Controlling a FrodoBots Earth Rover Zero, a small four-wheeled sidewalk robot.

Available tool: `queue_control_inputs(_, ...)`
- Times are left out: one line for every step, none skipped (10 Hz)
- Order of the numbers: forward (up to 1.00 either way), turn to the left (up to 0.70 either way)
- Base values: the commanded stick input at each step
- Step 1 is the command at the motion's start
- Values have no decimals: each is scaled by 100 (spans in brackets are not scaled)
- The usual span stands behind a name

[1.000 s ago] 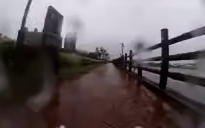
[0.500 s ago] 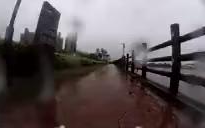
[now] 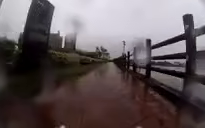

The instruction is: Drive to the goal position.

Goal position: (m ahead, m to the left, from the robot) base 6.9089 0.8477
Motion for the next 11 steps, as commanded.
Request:
queue_control_inputs(70,0)
queue_control_inputs(70,0)
queue_control_inputs(70,0)
queue_control_inputs(70,0)
queue_control_inputs(70,0)
queue_control_inputs(70,0)
queue_control_inputs(71,0)
queue_control_inputs(81,0)
queue_control_inputs(85,0)
queue_control_inputs(99,0)
queue_control_inputs(100,0)
